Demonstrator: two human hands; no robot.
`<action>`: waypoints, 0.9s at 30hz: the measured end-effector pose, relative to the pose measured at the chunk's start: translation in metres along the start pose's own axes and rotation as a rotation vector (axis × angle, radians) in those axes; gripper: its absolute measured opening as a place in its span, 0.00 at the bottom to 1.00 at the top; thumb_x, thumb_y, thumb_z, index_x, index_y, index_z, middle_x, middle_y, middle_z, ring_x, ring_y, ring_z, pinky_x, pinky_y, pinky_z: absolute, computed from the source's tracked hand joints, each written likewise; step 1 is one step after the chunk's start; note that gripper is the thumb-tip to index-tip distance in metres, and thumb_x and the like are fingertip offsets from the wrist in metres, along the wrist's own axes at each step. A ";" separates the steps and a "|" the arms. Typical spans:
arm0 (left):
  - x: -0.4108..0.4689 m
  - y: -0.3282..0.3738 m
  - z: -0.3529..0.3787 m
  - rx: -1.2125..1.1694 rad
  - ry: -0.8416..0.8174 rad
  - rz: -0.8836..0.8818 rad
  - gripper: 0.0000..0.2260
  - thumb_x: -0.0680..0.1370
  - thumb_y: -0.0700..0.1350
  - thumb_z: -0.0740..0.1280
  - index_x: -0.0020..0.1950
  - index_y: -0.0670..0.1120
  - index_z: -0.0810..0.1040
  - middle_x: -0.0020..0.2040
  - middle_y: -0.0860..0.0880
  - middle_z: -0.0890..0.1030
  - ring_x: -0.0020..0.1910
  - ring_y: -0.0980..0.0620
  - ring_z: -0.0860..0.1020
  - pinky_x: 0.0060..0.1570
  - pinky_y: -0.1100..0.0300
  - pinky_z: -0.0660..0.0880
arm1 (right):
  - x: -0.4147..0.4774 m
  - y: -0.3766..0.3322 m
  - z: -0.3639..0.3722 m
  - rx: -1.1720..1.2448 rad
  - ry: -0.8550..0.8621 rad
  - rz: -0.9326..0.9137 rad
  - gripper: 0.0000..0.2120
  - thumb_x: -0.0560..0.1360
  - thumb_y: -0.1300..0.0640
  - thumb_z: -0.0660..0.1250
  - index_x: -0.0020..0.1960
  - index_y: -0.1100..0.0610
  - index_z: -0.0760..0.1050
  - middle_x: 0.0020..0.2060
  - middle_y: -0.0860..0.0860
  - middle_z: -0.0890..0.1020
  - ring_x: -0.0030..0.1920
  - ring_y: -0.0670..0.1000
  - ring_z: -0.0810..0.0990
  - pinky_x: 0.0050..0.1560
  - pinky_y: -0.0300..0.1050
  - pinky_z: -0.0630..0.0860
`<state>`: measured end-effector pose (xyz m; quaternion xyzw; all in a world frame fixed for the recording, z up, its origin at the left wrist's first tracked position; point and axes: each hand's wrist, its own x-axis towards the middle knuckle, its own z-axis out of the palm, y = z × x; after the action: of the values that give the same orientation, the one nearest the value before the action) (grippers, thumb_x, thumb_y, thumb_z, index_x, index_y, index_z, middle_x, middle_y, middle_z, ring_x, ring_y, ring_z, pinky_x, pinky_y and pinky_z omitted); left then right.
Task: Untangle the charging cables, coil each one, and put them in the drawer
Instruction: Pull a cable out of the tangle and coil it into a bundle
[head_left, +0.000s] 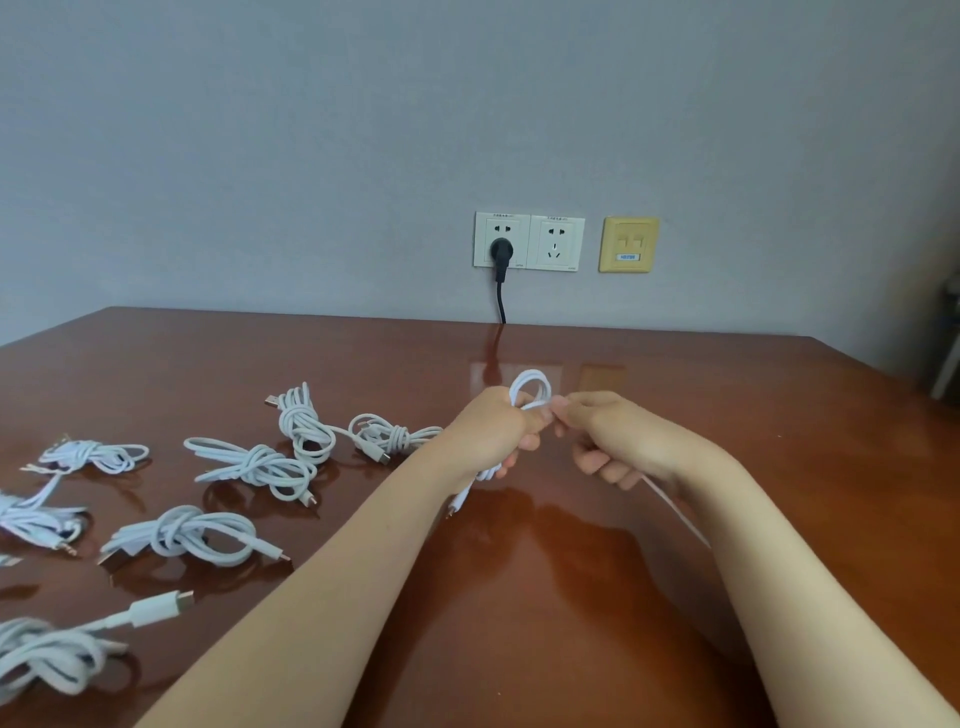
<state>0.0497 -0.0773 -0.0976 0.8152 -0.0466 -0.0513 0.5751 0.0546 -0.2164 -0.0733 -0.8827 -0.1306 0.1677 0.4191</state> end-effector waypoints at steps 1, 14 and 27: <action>0.001 0.000 0.000 0.001 0.026 -0.002 0.09 0.80 0.47 0.61 0.47 0.44 0.75 0.22 0.55 0.67 0.19 0.57 0.62 0.21 0.66 0.60 | -0.004 -0.002 -0.004 0.009 -0.053 0.047 0.16 0.82 0.48 0.48 0.40 0.54 0.64 0.22 0.48 0.62 0.17 0.44 0.54 0.18 0.33 0.53; -0.007 0.006 0.001 -0.137 0.038 0.053 0.16 0.82 0.52 0.56 0.37 0.47 0.68 0.19 0.55 0.64 0.18 0.56 0.61 0.20 0.67 0.59 | 0.002 -0.008 0.013 -0.214 0.652 -0.405 0.17 0.79 0.55 0.59 0.31 0.49 0.68 0.31 0.47 0.76 0.40 0.54 0.72 0.41 0.45 0.67; 0.001 0.003 -0.003 -0.590 0.189 -0.002 0.14 0.83 0.43 0.54 0.39 0.44 0.70 0.19 0.53 0.63 0.15 0.57 0.58 0.19 0.72 0.56 | 0.007 -0.008 0.026 -0.232 0.480 -0.189 0.19 0.80 0.41 0.50 0.37 0.50 0.68 0.45 0.53 0.76 0.49 0.58 0.73 0.47 0.47 0.67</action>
<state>0.0506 -0.0756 -0.0936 0.6144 0.0249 0.0128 0.7885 0.0502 -0.1911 -0.0838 -0.9231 -0.1276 -0.1020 0.3481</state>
